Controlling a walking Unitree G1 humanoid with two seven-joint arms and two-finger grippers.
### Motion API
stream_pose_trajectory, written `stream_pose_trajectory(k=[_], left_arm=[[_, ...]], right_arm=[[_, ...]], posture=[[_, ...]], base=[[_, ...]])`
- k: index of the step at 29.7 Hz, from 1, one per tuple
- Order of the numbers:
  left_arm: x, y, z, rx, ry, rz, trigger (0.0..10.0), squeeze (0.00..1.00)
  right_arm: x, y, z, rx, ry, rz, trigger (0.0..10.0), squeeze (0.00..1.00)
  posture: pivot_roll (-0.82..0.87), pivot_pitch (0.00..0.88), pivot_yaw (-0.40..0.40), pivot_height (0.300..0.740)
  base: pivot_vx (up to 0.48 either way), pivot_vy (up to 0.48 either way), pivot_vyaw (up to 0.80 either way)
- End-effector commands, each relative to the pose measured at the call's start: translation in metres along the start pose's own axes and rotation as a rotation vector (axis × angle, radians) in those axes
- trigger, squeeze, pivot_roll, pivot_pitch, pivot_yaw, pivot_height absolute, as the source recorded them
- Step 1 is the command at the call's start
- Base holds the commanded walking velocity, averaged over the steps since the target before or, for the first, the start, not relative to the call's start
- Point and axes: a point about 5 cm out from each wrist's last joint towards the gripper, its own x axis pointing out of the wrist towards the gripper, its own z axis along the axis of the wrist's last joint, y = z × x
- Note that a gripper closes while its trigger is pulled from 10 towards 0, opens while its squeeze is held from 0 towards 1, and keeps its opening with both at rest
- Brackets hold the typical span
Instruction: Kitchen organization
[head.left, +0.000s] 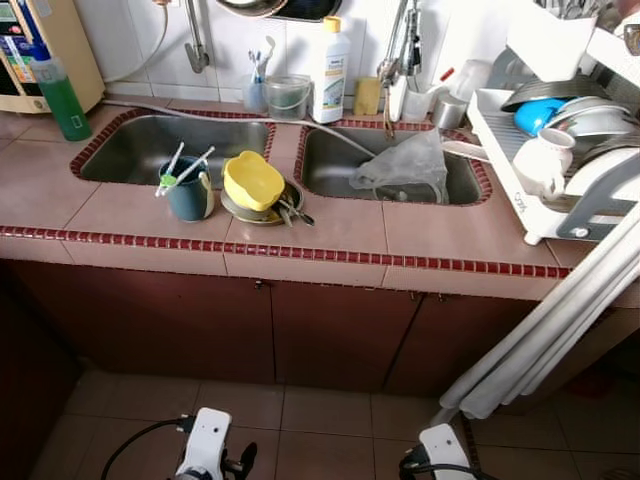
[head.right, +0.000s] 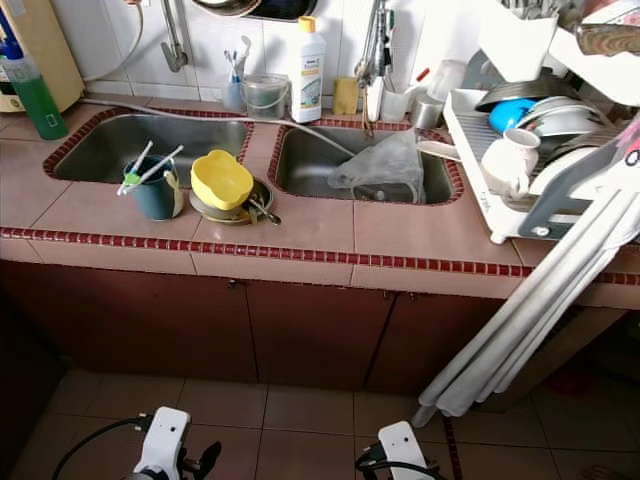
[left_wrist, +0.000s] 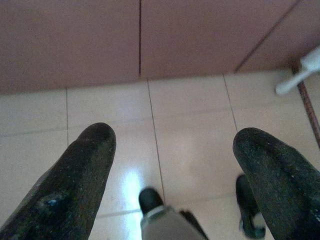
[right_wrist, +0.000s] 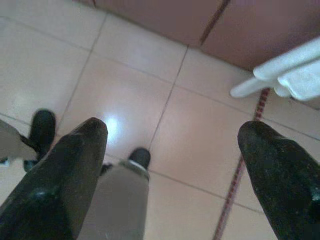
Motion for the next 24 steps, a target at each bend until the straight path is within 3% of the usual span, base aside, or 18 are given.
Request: stream_pose_trajectory(k=[1, 9, 13, 18, 21, 24], left_arm=[[0.003, 0.002, 0.014, -0.007, -0.078, 0.011, 10.0, 0.00], [0.005, 0.007, 0.044, 0.020, -0.270, 0.064, 10.0, 0.00], [0.003, 0.007, 0.060, -0.006, -0.381, 0.040, 10.0, 0.00], [-0.001, 0.007, 0.075, -0.019, -0.473, 0.038, 10.0, 0.00], [-0.005, 0.003, 0.095, -0.052, -0.560, 0.011, 10.0, 0.00], [-0.012, 0.001, 0.123, -0.004, -0.655, 0.007, 10.0, 0.00]], right_arm=[[0.003, -0.003, 0.017, 0.029, -0.083, 0.001, 10.0, 0.00], [0.005, -0.002, 0.065, 0.034, -0.341, 0.035, 10.0, 0.00], [0.001, -0.002, 0.096, 0.044, -0.504, 0.043, 10.0, 0.00], [-0.003, 0.001, 0.117, 0.051, -0.625, 0.058, 10.0, 0.00], [-0.008, 0.001, 0.136, 0.057, -0.705, 0.066, 10.0, 0.00], [-0.018, -0.001, 0.162, 0.031, -0.806, 0.065, 10.0, 0.00]], posture=[[0.00, 0.032, -0.025, 0.740], [0.00, 0.034, -0.018, 0.740], [0.00, 0.030, -0.018, 0.740], [0.00, 0.031, -0.016, 0.740], [0.00, 0.030, -0.017, 0.740], [0.01, 0.029, -0.019, 0.740]], base=[[0.000, 0.000, 0.00], [0.000, 0.000, 0.00], [0.000, 0.000, 0.00], [0.000, 0.000, 0.00], [0.000, 0.000, 0.00], [0.000, 0.000, 0.00]])
